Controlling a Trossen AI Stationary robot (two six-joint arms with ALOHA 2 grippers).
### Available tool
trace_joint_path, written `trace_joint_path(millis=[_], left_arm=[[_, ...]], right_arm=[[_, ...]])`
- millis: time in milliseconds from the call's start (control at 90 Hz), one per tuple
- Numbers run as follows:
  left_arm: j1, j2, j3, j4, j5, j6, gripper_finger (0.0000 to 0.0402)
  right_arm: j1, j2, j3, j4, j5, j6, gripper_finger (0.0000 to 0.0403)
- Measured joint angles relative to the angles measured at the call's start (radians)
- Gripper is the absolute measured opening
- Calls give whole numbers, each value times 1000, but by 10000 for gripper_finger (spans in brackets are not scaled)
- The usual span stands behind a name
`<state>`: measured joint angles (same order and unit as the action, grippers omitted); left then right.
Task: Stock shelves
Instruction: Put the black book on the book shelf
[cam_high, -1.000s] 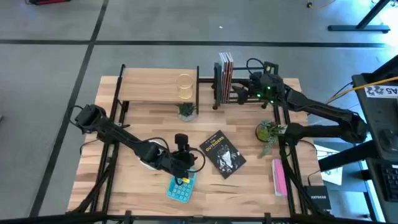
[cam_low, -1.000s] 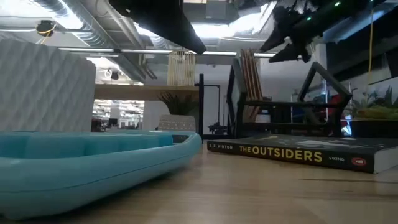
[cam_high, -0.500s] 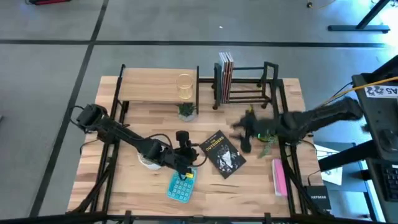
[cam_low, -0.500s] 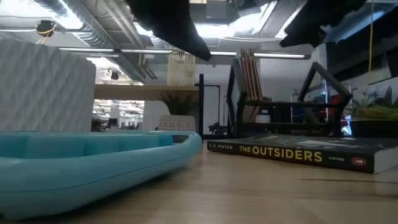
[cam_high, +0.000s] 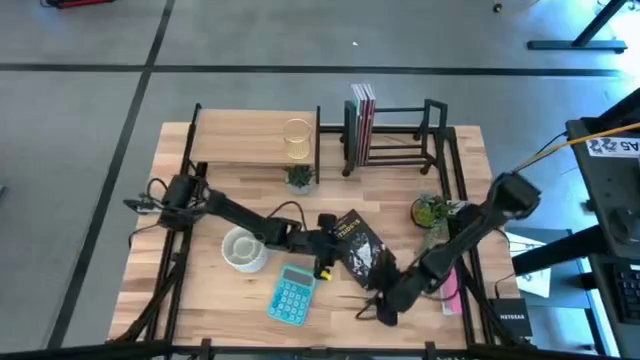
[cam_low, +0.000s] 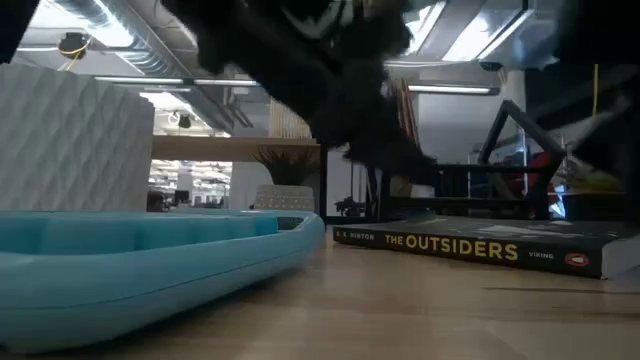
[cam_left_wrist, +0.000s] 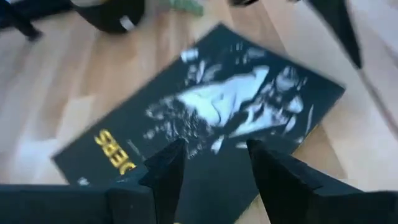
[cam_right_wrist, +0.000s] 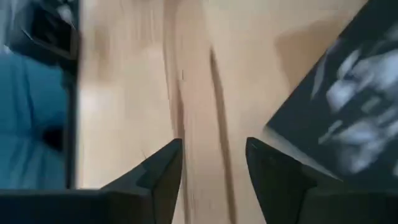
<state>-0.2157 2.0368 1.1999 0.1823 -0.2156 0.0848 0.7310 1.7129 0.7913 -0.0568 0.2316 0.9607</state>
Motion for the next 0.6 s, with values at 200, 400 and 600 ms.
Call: trace_joint_path(millis=[200,400,600], left_arm=[[29,18,3,-108,164,-111,168],[-15,15,3,-112,227,-204,168],[-54,-36,0,-112,162,-205,168]], right_arm=[[-23,12,35,-239,70,87,141],[-24,-36,121,-679,200,218,131],[12,-41,272,-902,321,211,127]])
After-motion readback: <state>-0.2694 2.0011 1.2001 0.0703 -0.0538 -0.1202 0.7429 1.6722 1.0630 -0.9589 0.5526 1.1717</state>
